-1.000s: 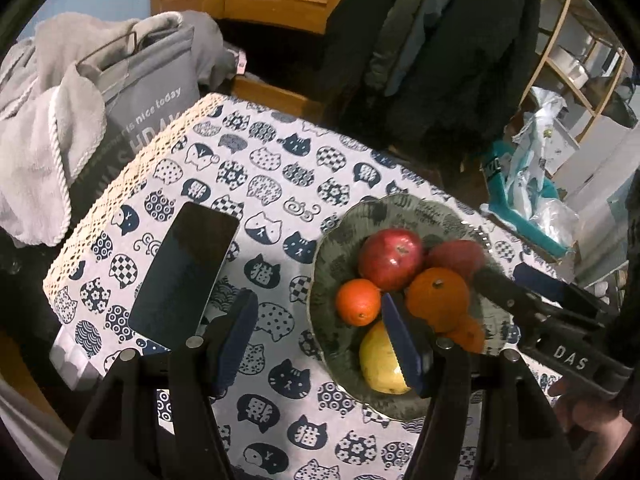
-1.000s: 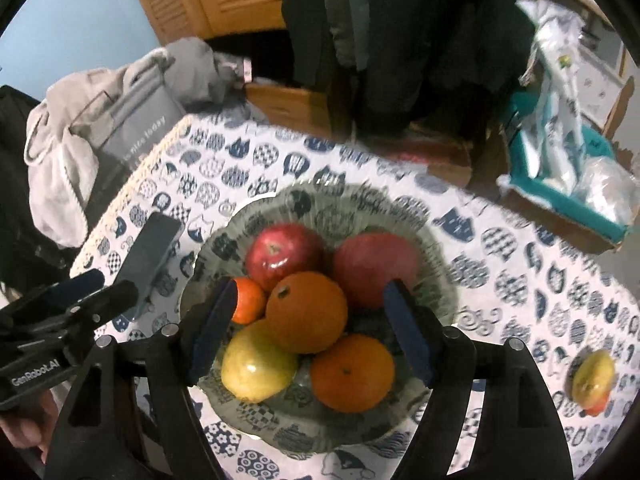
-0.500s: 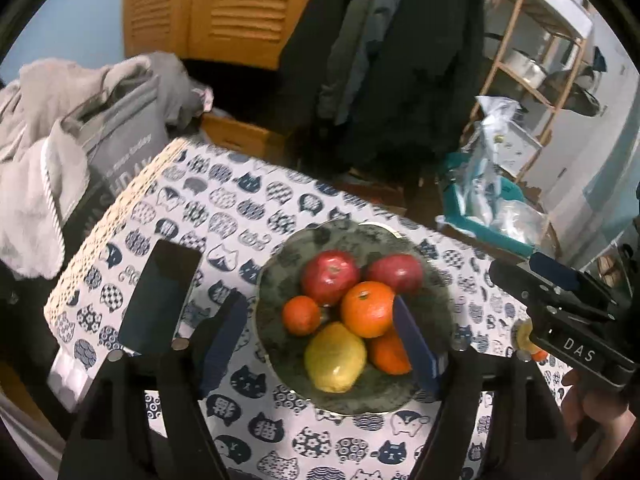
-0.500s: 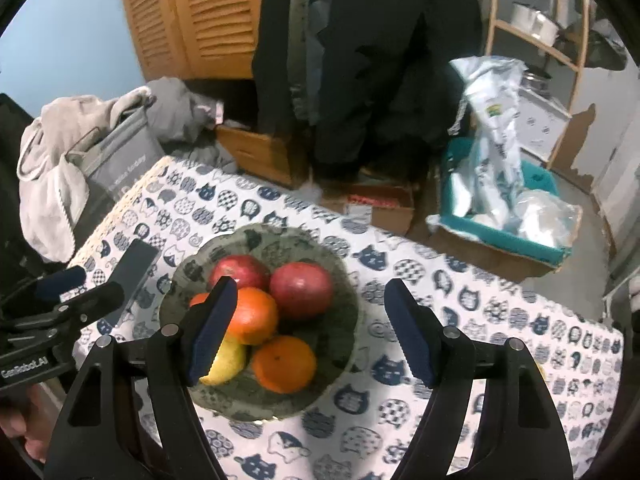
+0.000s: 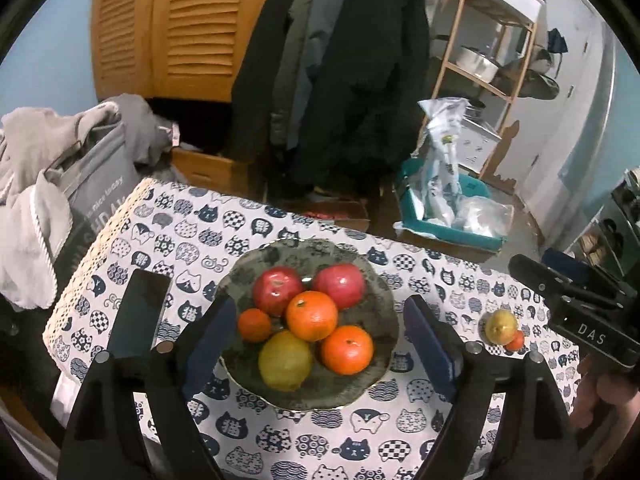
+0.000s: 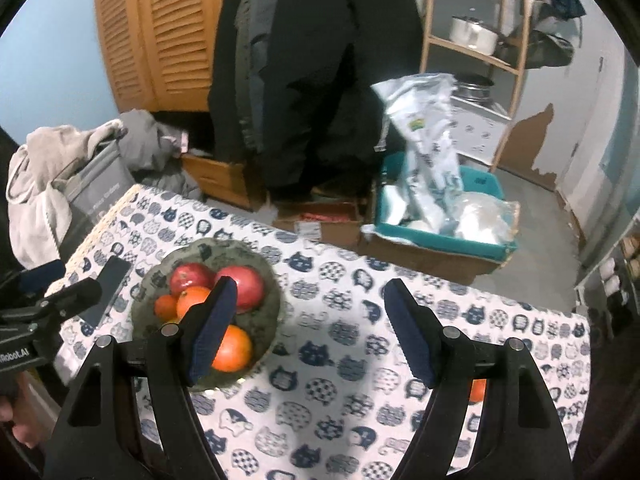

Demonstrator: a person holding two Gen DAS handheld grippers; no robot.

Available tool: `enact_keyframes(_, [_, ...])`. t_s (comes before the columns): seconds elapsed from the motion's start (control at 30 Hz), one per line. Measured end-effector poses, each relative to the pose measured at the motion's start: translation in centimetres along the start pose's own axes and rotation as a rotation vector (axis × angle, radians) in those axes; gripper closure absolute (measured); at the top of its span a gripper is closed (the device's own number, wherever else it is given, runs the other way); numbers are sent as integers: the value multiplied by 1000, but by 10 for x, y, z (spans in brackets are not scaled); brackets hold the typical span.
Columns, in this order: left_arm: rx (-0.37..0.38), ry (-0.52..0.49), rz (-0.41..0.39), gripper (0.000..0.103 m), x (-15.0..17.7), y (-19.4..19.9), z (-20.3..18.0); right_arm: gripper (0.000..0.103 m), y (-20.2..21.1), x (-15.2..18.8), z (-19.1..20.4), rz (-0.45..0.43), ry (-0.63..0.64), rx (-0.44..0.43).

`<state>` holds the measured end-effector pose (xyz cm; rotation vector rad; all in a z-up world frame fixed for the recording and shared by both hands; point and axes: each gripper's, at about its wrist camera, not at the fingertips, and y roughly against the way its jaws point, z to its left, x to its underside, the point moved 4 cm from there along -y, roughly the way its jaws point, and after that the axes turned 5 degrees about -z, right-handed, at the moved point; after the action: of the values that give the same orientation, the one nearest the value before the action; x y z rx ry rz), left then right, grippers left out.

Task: Organize fruits
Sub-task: 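Withdraw both grippers from the bowl toward the large pear and small orange, then grasp the small orange with the right gripper while the left gripper approaches the large pear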

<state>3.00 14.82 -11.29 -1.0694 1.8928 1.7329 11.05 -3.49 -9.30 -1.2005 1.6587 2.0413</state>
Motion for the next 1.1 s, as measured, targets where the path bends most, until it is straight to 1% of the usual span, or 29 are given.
enact_keyframes(0.4, [57, -64, -26, 14, -6, 10, -52, 26, 34, 19, -67, -6, -60, 86])
enact_keyframes(0.7, [93, -124, -29, 13, -4, 11, -90, 26, 52, 44, -114, 10, -99, 143])
enact_keyframes(0.97, [123, -178, -12, 10, 2, -1, -125, 26, 57, 69, -153, 33, -158, 188])
enact_keyframes(1.1, [124, -217, 14, 10, 9, -14, -141, 26, 57, 80, -171, 47, -186, 214])
